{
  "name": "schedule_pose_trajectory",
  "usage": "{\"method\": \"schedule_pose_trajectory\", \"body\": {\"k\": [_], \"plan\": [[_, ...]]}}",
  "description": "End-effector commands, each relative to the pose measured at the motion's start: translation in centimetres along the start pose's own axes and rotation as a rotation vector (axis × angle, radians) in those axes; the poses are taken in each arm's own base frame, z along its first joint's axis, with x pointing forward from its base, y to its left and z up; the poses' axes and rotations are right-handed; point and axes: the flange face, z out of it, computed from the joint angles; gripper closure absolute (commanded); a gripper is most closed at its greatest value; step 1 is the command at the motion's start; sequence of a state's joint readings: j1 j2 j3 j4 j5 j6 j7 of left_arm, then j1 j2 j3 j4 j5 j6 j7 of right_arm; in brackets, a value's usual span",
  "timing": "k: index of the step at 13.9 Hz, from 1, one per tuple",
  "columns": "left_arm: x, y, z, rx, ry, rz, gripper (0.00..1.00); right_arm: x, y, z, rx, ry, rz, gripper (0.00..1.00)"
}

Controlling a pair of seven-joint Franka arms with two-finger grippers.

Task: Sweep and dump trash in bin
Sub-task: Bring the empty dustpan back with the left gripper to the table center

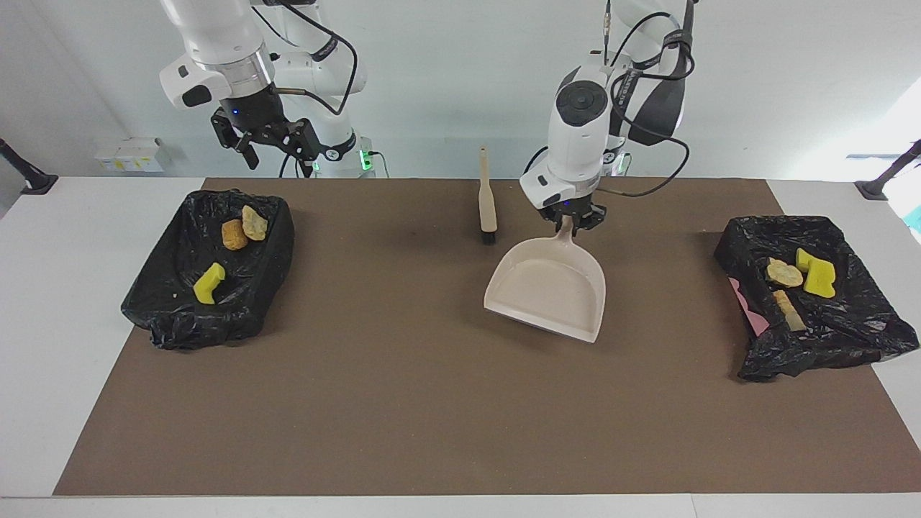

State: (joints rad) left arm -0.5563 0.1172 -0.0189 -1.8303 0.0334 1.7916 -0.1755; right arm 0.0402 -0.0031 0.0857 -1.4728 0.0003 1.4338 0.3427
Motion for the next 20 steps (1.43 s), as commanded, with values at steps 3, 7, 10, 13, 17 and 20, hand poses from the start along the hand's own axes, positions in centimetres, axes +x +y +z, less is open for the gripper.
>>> {"method": "schedule_pose_trajectory", "body": {"k": [3,7,10,13,17,20], "plan": [[3.5,6.4,4.3,-0.105,0.086,-0.151,1.00,0.4,1.0,-0.3,-0.007,0.000,-0.013,0.00],[4.0,7.6,6.2,-0.164,0.080,-0.235,1.00,0.4,1.1,-0.3,-0.008,-0.002,-0.012,0.00],[4.3,7.7,7.6,-0.171,0.064,-0.310,1.00,0.4,1.0,-0.2,-0.008,-0.003,-0.013,0.00],[3.8,7.1,8.9,-0.163,0.028,-0.311,0.30,0.4,1.1,-0.3,-0.008,-0.002,-0.012,0.00],[3.9,4.3,5.6,-0.178,0.072,-0.343,0.00,0.4,1.1,-0.3,-0.008,-0.002,-0.012,0.00],[4.7,-1.1,4.3,-0.188,0.073,-0.431,0.00,0.4,1.1,-0.3,-0.008,-0.002,-0.012,0.00]]}}
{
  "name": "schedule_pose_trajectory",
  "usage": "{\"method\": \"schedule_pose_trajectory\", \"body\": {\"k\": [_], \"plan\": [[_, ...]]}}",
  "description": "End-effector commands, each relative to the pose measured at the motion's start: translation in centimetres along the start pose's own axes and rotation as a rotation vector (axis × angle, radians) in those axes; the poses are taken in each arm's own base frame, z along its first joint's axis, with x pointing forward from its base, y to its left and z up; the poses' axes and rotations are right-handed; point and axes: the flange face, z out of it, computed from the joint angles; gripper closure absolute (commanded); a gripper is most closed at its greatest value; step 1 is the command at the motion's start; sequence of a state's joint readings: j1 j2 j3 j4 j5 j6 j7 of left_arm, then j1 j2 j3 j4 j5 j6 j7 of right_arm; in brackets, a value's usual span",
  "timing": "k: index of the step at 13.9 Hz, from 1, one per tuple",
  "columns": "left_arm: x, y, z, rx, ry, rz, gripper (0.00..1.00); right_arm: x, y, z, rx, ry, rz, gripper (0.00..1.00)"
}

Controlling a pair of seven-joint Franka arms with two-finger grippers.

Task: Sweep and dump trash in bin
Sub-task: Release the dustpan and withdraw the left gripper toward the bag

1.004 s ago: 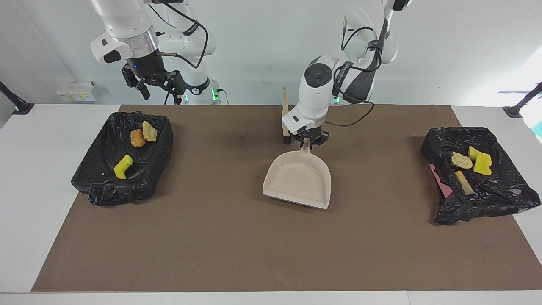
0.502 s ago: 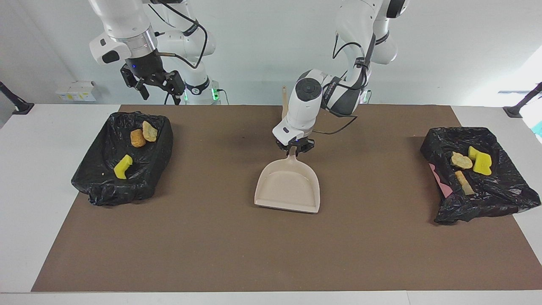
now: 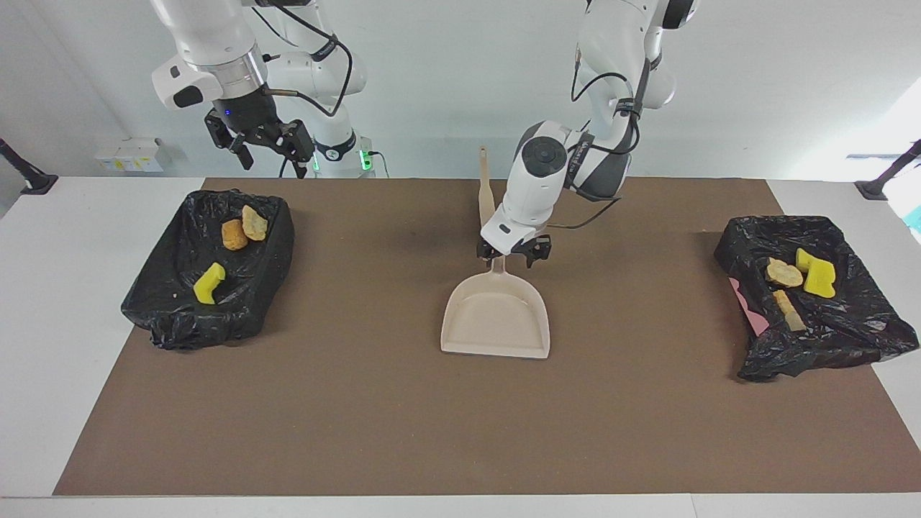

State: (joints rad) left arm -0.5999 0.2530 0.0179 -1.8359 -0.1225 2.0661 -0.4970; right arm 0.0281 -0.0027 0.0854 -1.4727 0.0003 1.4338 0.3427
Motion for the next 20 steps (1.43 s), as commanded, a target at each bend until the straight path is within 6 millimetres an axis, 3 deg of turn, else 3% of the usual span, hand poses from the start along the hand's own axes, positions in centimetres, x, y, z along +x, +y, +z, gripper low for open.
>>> {"method": "schedule_pose_trajectory", "body": {"k": [1,3,6,10,13,17,20], "plan": [[2.5,-5.4,-2.4,-0.016,0.003,-0.099,0.00,0.2,0.5,-0.3,-0.008,-0.001,-0.024,0.00],[4.4,-9.7,-4.8,-0.035,0.042,-0.170,0.00,0.2,0.4,-0.2,-0.008,-0.003,-0.025,0.00],[5.5,-14.6,-8.8,-0.064,0.104,-0.236,0.00,0.2,0.5,-0.3,-0.007,0.000,-0.024,0.00],[6.4,-22.6,-12.4,-0.042,0.160,-0.037,0.00,0.1,0.4,-0.3,-0.008,-0.003,-0.025,0.00],[5.9,-28.3,-15.1,0.014,0.187,0.100,0.00,0.2,0.5,-0.3,-0.008,-0.001,-0.024,0.00],[5.2,-33.0,-20.1,0.074,0.130,0.123,0.00,0.2,0.5,-0.3,-0.008,-0.001,-0.024,0.00],[3.1,-34.5,-23.7,0.073,0.061,0.089,0.00,0.2,0.4,-0.3,-0.008,-0.001,-0.026,0.00]]}}
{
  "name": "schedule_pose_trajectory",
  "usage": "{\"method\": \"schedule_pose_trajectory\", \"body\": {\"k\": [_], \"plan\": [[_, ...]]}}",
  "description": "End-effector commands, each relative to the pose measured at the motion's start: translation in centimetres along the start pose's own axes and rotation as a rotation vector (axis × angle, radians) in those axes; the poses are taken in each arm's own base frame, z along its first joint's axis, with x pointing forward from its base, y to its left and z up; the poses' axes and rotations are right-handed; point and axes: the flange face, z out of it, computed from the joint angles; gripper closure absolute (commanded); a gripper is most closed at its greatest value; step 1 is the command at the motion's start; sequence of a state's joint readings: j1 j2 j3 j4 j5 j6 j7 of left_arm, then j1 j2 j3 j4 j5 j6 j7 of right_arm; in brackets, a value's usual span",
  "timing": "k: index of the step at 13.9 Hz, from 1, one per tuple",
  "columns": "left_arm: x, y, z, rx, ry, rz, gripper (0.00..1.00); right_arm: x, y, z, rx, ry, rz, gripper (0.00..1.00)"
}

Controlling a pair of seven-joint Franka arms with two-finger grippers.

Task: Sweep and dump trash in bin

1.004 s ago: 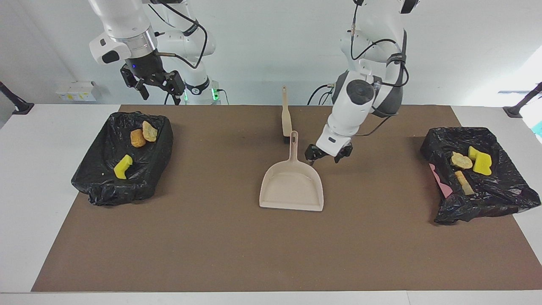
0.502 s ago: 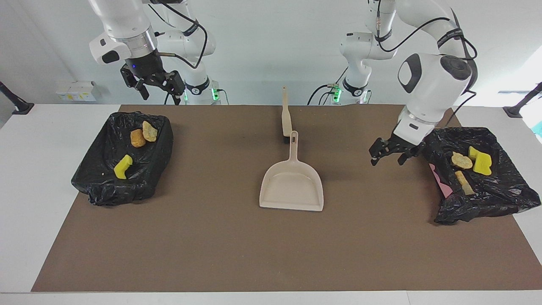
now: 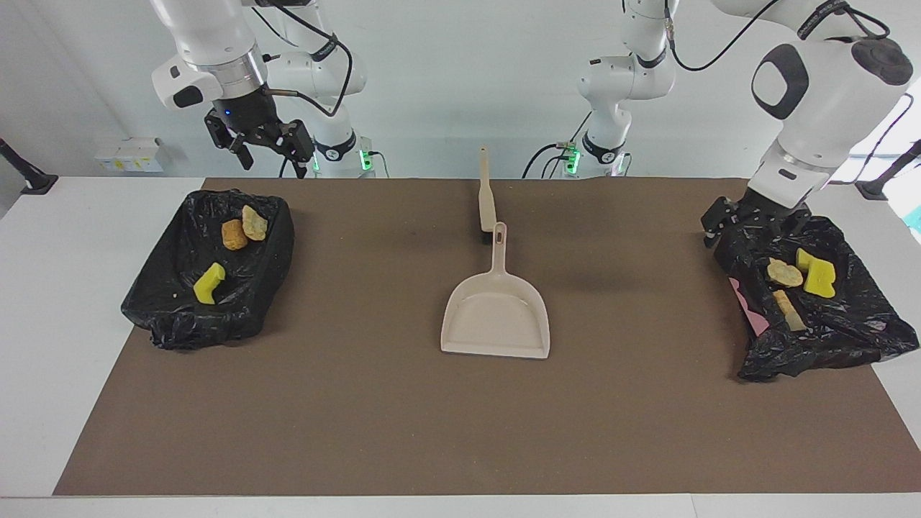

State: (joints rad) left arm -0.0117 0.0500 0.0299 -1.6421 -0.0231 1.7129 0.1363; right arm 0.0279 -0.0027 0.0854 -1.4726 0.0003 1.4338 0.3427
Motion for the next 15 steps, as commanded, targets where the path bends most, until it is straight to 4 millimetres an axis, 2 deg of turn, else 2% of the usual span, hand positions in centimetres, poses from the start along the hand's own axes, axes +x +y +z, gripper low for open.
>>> {"method": "schedule_pose_trajectory", "body": {"k": [1,2,5,10,15], "plan": [[-2.0,-0.2,-3.9,0.013,-0.018,-0.005,0.00,0.2,0.4,-0.3,-0.008,-0.001,-0.026,0.00],[-2.8,0.1,-4.8,0.014,-0.011,-0.006,0.00,0.2,0.5,-0.3,-0.008,-0.001,-0.024,0.00],[-4.7,0.6,-5.1,0.006,-0.071,-0.075,0.00,0.2,0.5,-0.3,-0.008,-0.001,-0.024,0.00],[-4.9,1.6,-4.7,0.007,-0.080,-0.062,0.00,0.2,0.5,-0.3,-0.008,-0.001,-0.024,0.00],[-4.7,1.6,-5.1,0.008,-0.094,-0.053,0.00,0.2,0.5,-0.2,-0.008,-0.003,-0.024,0.00]]}}
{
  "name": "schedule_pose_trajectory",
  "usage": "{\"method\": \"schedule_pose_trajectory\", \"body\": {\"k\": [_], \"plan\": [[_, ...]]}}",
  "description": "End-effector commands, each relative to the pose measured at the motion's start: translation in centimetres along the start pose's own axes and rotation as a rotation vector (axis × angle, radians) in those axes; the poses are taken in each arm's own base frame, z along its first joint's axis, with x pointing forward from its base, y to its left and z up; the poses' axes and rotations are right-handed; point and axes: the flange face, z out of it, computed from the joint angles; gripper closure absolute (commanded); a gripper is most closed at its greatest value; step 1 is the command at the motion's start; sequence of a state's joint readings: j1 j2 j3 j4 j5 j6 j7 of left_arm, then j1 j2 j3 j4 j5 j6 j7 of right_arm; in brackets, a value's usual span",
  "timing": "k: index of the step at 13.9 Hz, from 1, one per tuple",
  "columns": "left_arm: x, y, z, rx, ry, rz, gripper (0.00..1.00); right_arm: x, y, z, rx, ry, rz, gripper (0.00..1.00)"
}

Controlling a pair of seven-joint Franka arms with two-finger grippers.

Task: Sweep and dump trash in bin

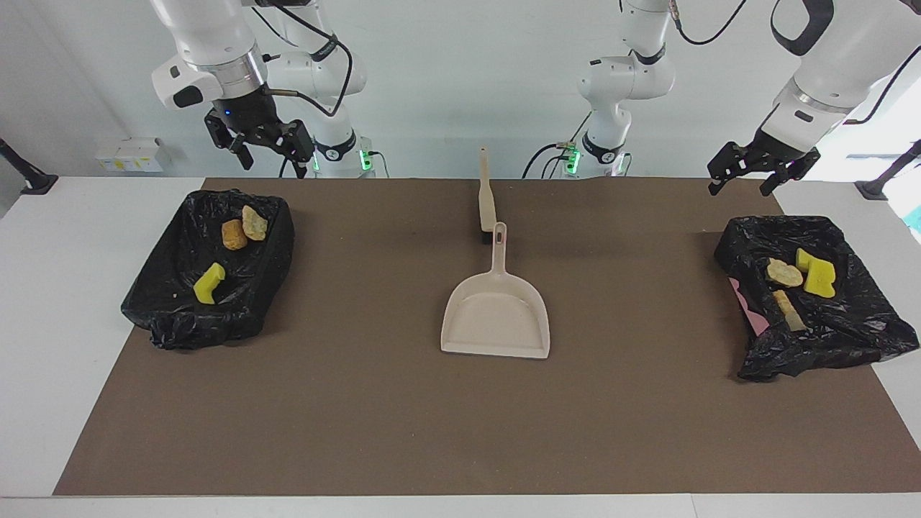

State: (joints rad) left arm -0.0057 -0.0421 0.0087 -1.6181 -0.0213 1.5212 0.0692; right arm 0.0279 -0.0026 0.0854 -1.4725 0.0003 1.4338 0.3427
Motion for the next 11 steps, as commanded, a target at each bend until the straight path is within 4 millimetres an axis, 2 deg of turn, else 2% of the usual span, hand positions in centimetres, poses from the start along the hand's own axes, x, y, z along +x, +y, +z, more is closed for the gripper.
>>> {"method": "schedule_pose_trajectory", "body": {"k": [1,11], "plan": [[-0.65,0.17,-0.51,0.017,-0.028,-0.003,0.00,0.18,0.48,-0.28,-0.008,-0.001,-0.024,0.00],[-0.72,0.19,-0.61,0.045,-0.033,0.001,0.00,0.18,0.48,-0.28,-0.008,-0.001,-0.024,0.00]]}}
